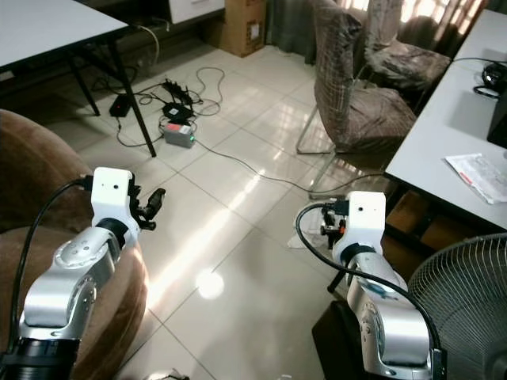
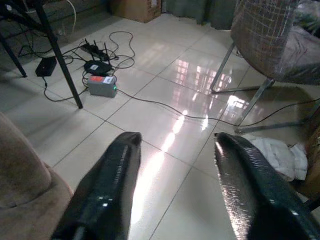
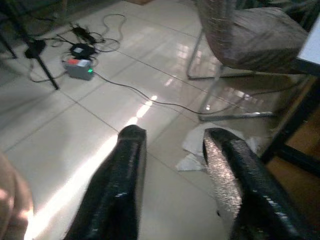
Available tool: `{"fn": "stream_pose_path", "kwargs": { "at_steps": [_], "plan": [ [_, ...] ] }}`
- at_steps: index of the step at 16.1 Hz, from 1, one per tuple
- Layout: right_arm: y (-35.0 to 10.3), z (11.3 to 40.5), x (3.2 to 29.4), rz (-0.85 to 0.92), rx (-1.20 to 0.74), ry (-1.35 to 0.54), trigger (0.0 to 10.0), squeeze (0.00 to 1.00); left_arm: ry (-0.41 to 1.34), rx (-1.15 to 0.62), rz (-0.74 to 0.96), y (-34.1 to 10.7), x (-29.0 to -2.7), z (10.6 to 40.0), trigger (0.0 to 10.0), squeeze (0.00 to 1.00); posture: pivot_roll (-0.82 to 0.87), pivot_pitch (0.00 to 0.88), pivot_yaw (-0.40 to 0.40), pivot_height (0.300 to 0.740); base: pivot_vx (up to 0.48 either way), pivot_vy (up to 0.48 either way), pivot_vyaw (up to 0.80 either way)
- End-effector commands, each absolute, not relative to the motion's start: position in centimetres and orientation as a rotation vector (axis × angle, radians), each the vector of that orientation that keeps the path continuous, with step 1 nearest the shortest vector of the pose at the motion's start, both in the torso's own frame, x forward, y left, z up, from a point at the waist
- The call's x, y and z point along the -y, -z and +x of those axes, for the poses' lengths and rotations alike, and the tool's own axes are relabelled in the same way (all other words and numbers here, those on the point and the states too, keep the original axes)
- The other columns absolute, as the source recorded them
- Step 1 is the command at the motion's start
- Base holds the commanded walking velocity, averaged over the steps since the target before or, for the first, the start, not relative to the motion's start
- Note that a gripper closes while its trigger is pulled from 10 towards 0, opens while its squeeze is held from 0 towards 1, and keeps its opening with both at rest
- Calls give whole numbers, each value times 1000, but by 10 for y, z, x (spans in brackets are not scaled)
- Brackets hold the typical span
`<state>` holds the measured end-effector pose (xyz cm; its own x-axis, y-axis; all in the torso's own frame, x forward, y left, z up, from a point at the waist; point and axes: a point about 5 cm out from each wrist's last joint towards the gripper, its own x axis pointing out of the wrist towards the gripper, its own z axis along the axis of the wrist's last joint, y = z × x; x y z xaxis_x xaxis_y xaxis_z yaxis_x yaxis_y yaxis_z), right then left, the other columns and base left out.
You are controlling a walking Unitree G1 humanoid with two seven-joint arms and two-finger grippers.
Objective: Move the pillow to the sofa from floor
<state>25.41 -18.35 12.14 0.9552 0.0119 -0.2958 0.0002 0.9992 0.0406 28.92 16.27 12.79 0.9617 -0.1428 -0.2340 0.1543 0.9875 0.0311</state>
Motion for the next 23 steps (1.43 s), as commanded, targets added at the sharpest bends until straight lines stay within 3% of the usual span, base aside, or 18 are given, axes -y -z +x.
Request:
{"fn": "stream_pose_path", "kwargs": {
  "at_steps": [1, 2, 3, 4, 5, 6, 13, 16, 23],
  "plan": [
    [-121, 252, 182, 35, -287, -64, 10000, 1000, 176, -169, 85, -136, -160, 288, 10000, 1000, 7, 3, -20, 740, 0, 0, 0],
    [-120, 250, 178, 14, -278, -118, 10000, 1000, 163, -107, 107, -140, -161, 286, 10000, 1000, 6, 4, -19, 740, 0, 0, 800],
    [-119, 247, 174, -38, -261, -179, 10000, 1000, 181, -82, 56, -140, -161, 282, 10000, 0, 5, 8, -16, 740, 0, 0, 800],
    [-118, 244, 172, -31, -271, -204, 10000, 1000, 185, -105, 66, -138, -161, 280, 10000, 0, 3, 9, -16, 740, 0, 0, 800],
    [-118, 244, 172, -26, -270, -211, 10000, 620, 176, -99, 85, -137, -160, 279, 10000, 0, 4, 7, -14, 740, 0, 0, 800],
    [-118, 244, 173, -12, -266, -212, 10000, 0, 160, -69, 100, -137, -159, 277, 10000, 0, 4, 8, -13, 740, 0, 0, 800],
    [-133, 247, 181, -25, -125, -172, 10000, 0, 156, -66, 121, -139, -164, 274, 10000, 0, 5, 15, -1, 740, 0, 0, 800],
    [-123, 247, 180, -46, -177, -173, 10000, 0, 168, -56, 179, -142, -159, 276, 10000, 0, 8, 15, 0, 740, 0, 0, 800],
    [-113, 246, 177, -67, -240, -201, 10000, 0, 138, -84, 97, -140, -164, 273, 10000, 0, 13, 11, -4, 740, 0, 0, 800]
  ]
}}
